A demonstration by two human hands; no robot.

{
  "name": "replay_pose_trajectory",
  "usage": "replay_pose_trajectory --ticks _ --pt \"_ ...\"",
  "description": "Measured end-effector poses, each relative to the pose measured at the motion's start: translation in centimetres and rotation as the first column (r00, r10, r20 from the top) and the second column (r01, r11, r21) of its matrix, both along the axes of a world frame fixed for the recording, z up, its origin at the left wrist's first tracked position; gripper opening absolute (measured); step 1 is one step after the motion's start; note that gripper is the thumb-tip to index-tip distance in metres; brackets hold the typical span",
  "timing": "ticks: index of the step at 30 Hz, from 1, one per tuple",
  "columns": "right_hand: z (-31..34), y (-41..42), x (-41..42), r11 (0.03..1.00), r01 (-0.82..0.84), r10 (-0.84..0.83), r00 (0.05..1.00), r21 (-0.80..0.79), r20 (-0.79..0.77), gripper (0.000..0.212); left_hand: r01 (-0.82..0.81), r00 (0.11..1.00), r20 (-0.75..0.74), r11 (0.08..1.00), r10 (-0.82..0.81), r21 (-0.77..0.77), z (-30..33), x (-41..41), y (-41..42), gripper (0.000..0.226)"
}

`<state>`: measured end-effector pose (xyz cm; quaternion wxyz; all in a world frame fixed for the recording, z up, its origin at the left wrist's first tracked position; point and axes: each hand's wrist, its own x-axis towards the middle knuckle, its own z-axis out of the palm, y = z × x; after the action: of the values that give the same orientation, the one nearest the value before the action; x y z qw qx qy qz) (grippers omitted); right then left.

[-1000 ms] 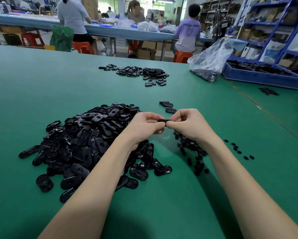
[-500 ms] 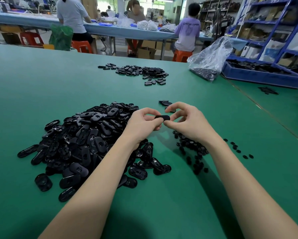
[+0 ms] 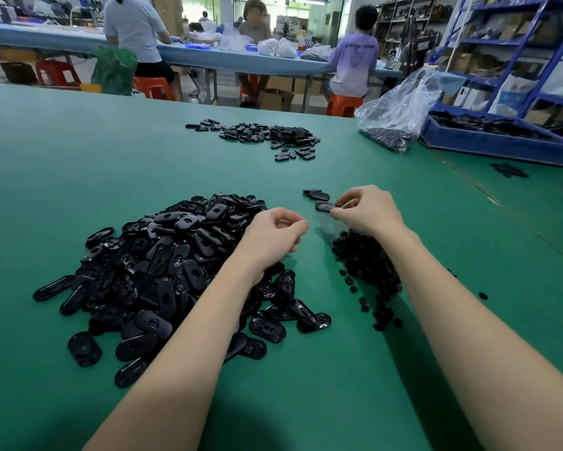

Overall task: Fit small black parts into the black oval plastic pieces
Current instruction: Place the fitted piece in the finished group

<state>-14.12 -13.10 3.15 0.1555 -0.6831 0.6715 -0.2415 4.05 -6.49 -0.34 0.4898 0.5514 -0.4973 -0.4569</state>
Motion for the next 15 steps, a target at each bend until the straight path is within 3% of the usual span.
replay_pose_trajectory --ticks 9,11,13,15 --pt "-0.9 -3.1 1.7 0.996 0.086 -0.089 0.994 -0.035 -0.065 0.036 -0.019 0.999 -0.037 1.000 0.019 0.002 -0.5 0.3 -0.4 0.006" --pt "-0.7 -1.9 1.6 0.996 0.006 -0.007 1.000 -0.088 -0.014 0.036 -0.024 0.999 -0.048 1.000 0.024 0.005 -0.6 0.4 -0.6 0.006" --pt "-0.2 -0.1 1.2 0.985 -0.104 0.111 0.993 -0.134 0.047 0.020 -0.027 0.999 -0.046 1.000 0.027 0.000 -0.8 0.4 -0.7 0.006" --pt "0.9 1.9 0.7 0.965 -0.261 0.262 0.964 -0.022 0.047 0.009 -0.027 0.999 -0.037 1.000 0.026 -0.014 -0.8 0.3 -0.7 0.005"
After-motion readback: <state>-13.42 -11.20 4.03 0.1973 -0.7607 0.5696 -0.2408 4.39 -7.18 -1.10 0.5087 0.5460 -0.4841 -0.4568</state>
